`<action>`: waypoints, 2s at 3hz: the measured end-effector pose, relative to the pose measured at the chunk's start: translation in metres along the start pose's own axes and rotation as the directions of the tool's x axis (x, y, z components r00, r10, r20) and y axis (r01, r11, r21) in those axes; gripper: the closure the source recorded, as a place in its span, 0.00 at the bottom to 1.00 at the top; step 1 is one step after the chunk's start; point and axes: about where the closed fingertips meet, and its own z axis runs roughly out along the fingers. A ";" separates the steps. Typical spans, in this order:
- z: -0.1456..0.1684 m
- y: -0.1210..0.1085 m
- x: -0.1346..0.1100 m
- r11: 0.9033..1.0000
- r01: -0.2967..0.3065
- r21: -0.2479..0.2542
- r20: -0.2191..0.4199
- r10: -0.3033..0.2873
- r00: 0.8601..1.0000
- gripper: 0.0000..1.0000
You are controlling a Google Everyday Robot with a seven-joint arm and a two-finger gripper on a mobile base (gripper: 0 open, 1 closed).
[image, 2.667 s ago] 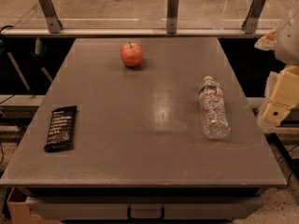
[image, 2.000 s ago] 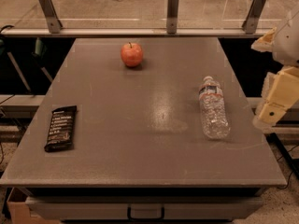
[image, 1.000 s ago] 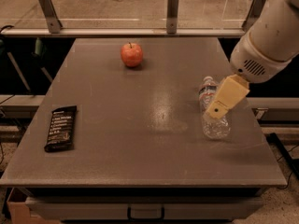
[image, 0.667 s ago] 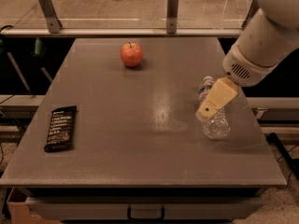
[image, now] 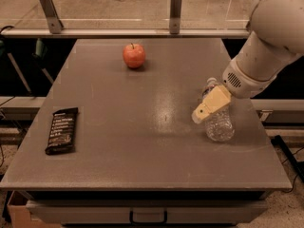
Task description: Move water bottle near apple
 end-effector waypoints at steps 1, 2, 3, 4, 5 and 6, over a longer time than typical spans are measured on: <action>0.008 0.002 0.000 0.997 -0.071 -0.024 0.003 0.071 0.997 0.16; 0.010 0.005 -0.001 0.994 -0.097 -0.044 0.016 0.098 0.995 0.40; 0.003 0.006 -0.003 0.996 -0.083 -0.025 0.035 0.083 0.996 0.63; -0.019 -0.005 0.001 0.995 -0.075 0.068 0.067 0.071 0.995 0.88; -0.063 -0.034 0.009 0.975 -0.069 0.211 0.120 0.044 0.992 1.00; -0.064 -0.034 0.004 0.975 -0.064 0.214 0.129 0.036 0.991 1.00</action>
Offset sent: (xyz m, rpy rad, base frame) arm 0.0019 0.0088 -0.0105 0.1072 0.0140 -0.1036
